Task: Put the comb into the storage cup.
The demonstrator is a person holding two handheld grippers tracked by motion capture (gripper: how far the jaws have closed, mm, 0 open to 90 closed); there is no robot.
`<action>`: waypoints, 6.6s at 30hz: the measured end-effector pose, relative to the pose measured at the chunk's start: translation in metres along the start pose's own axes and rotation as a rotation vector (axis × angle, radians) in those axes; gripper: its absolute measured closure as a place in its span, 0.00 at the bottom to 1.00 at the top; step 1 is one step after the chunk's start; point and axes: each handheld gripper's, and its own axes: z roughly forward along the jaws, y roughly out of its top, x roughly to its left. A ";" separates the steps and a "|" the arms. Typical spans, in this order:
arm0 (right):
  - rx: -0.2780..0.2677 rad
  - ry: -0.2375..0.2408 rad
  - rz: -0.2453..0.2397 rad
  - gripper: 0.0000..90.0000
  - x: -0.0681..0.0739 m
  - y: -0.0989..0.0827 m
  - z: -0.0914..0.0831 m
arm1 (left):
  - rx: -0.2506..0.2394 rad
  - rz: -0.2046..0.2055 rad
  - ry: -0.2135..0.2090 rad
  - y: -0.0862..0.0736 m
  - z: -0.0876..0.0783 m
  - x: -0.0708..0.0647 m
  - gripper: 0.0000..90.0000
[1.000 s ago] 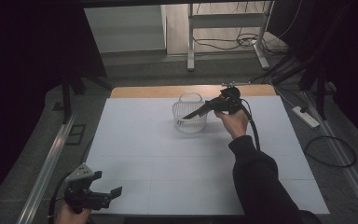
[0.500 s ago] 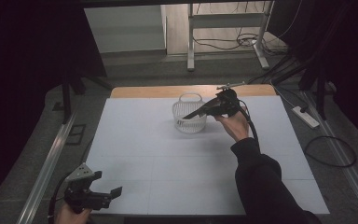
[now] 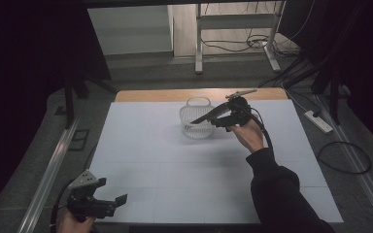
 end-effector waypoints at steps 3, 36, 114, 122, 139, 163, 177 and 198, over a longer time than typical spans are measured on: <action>-0.001 0.003 -0.017 0.00 0.001 -0.003 -0.002 | -0.001 0.001 0.001 0.000 0.000 0.000 0.00; 0.009 0.054 -0.089 0.00 0.021 -0.024 -0.025 | -0.020 -0.008 -0.011 -0.001 -0.002 0.001 0.00; 0.021 0.101 -0.170 0.00 0.043 -0.101 -0.100 | -0.026 -0.011 -0.015 -0.001 -0.003 0.002 0.00; 0.036 0.091 -0.153 0.00 0.040 -0.110 -0.108 | -0.034 -0.012 -0.015 -0.001 -0.003 0.002 0.00; 0.056 0.052 -0.137 0.00 0.033 -0.136 -0.125 | -0.051 -0.021 -0.009 -0.002 -0.005 0.004 0.00; 0.037 -0.005 -0.067 0.00 0.014 -0.163 -0.156 | -0.052 -0.022 -0.010 -0.002 -0.005 0.004 0.00; 0.032 -0.057 -0.032 0.00 0.008 -0.179 -0.175 | -0.052 -0.020 -0.009 -0.002 -0.005 0.003 0.00; 0.051 -0.128 0.010 0.00 0.003 -0.197 -0.195 | -0.054 -0.015 -0.004 -0.002 -0.005 0.004 0.00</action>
